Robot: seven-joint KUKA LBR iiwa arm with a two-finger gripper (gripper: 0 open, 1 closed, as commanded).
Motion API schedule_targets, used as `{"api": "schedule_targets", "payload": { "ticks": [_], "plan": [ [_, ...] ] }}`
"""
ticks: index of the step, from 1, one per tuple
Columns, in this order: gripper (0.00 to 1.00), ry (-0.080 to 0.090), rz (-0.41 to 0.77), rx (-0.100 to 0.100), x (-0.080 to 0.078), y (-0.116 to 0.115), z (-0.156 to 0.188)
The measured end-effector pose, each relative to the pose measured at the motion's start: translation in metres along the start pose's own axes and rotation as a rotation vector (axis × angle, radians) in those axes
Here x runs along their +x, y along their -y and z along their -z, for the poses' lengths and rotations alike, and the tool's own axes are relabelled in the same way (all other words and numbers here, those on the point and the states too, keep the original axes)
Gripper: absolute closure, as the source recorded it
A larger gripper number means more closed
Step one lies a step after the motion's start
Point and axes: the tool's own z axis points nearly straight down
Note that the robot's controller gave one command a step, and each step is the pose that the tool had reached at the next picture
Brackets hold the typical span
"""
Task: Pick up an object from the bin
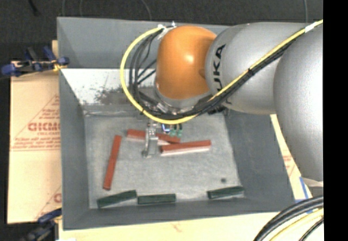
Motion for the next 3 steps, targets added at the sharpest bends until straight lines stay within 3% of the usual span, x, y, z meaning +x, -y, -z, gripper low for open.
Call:
{"api": "schedule_targets", "payload": {
  "ticks": [1, 2, 3],
  "plan": [
    [0.00, 0.000, 0.000, 0.000, 0.000, 0.000, 0.000],
    [0.00, 0.005, -0.025, -0.001, 0.013, 0.012, -0.053],
    [0.00, -0.002, -0.007, 0.002, -0.010, 0.022, -0.093]
  ]
}}
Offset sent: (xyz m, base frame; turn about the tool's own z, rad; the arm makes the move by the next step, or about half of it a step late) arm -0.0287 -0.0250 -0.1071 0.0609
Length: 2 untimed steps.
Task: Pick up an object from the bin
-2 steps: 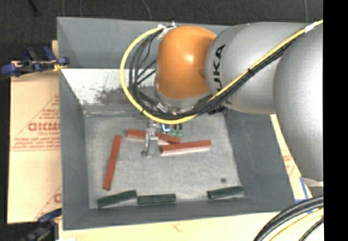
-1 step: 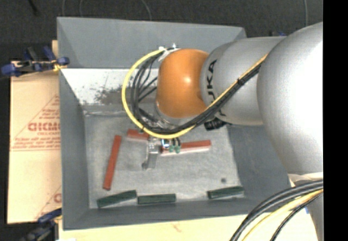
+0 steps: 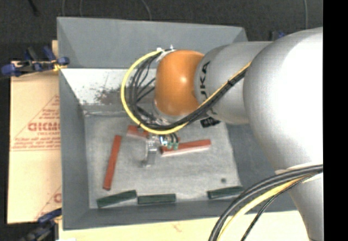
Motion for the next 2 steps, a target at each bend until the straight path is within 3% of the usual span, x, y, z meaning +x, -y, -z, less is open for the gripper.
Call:
{"api": "schedule_targets", "payload": {
  "ticks": [1, 2],
  "plan": [
    [1.00, 0.010, -0.113, -0.003, -0.0069, -0.0027, -0.0101],
    [1.00, 0.010, -0.113, -0.004, -0.0069, -0.0027, -0.0101]
  ]
}}
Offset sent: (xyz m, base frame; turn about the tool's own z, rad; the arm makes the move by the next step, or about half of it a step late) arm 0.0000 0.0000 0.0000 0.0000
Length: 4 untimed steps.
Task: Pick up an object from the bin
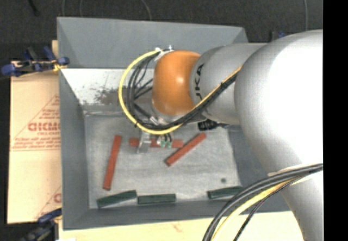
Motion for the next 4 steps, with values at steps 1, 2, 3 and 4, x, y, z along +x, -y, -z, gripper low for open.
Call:
{"api": "schedule_targets", "payload": {
  "ticks": [1, 2, 3, 4],
  "plan": [
    [1.00, -0.015, 0.005, 0.006, -0.005, -0.014, 0.040],
    [1.00, -0.007, 0.032, 0.003, -0.045, 0.017, 0.109],
    [0.00, -0.012, 0.022, 0.006, -0.031, 0.025, 0.053],
    [0.00, -0.007, 0.022, 0.005, -0.033, 0.025, 0.056]
  ]
}}
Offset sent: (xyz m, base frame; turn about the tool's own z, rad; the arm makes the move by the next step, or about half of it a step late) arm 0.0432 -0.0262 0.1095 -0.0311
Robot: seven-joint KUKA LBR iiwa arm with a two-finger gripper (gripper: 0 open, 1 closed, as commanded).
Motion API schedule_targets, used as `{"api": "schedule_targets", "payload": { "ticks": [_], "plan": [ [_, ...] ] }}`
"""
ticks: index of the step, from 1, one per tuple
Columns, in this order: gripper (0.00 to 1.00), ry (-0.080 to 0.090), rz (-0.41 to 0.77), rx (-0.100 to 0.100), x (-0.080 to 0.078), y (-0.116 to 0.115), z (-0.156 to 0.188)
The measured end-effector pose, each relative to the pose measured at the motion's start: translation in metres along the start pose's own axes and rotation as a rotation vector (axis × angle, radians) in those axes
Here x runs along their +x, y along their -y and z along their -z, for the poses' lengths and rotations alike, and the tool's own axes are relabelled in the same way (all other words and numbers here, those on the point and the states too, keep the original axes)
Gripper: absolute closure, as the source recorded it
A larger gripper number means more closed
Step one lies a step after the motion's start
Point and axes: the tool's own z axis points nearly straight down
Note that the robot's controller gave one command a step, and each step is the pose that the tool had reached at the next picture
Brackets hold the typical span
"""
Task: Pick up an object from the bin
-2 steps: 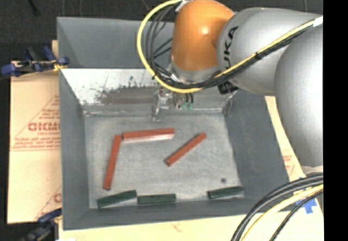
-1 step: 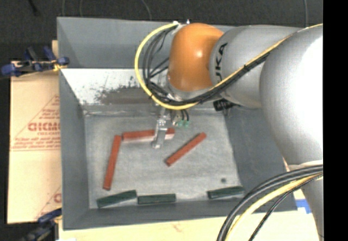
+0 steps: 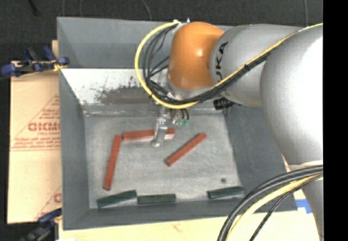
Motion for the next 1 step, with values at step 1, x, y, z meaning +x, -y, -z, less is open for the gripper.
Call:
{"api": "schedule_targets", "payload": {
  "ticks": [1],
  "plan": [
    [0.00, 0.006, -0.066, -0.004, -0.0007, 0.0069, -0.0183]
  ]
}}
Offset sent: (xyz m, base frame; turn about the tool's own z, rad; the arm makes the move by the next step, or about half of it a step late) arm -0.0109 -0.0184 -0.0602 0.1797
